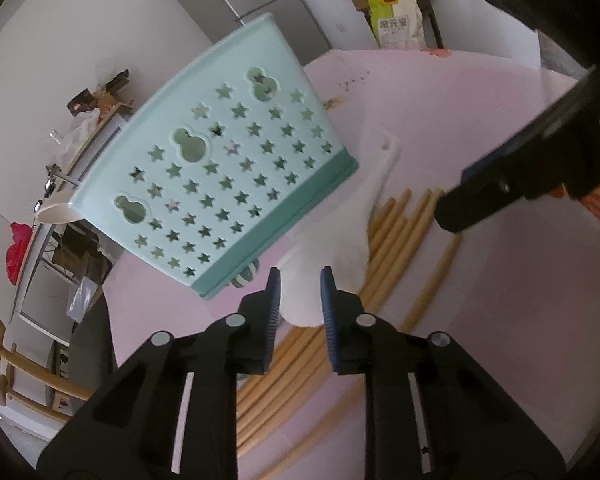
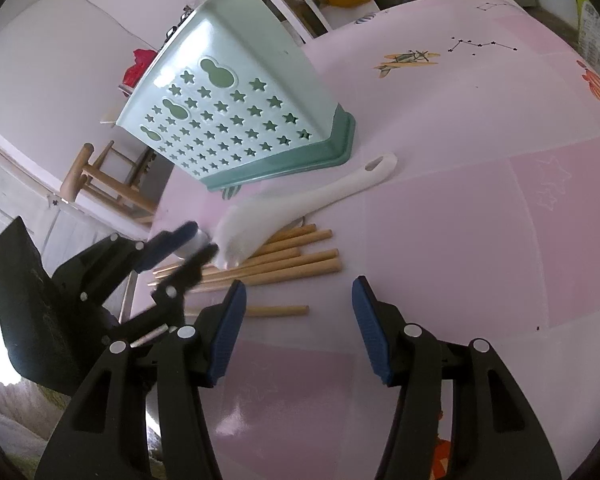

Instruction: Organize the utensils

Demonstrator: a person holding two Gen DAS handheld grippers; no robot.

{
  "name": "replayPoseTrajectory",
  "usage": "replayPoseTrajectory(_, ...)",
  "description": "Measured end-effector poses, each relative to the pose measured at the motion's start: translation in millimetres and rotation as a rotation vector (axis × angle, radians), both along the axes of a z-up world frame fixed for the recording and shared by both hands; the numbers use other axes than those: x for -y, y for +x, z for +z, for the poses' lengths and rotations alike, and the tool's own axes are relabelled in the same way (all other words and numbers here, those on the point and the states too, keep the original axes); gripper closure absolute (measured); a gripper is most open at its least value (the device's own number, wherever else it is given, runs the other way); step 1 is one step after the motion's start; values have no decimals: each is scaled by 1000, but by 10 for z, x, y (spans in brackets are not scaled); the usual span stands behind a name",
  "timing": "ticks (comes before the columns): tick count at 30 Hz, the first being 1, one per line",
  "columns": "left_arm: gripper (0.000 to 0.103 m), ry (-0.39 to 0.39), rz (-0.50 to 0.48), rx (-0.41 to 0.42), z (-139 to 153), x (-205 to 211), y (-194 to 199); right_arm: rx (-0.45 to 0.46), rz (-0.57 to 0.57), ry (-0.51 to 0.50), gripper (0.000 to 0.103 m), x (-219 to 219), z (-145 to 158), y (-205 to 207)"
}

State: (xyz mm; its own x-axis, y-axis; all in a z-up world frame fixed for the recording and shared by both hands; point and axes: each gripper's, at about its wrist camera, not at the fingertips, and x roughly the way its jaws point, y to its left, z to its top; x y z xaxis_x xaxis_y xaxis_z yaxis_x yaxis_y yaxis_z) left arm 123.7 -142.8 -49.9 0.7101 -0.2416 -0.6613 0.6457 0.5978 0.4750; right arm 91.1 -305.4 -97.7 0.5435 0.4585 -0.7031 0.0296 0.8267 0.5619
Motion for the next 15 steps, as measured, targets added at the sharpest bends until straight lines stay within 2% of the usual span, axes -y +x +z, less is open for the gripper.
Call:
replayPoseTrajectory(7,85,-23,-20,-26,60,-5,-17,16,-2,0,49,10,18,-11)
replayPoseTrajectory(11,72,52,-54,-38,-82,58,-69,9,-5,5,49,18,-10,-2)
replayPoseTrajectory(13,71,82,-55,-4,-143,82,-86,10,-3,8,49,13,-14,-7)
replayPoseTrajectory(15,70,76,-47,-9,-137,92,-64,11,-1,7,49,6,-9,-8)
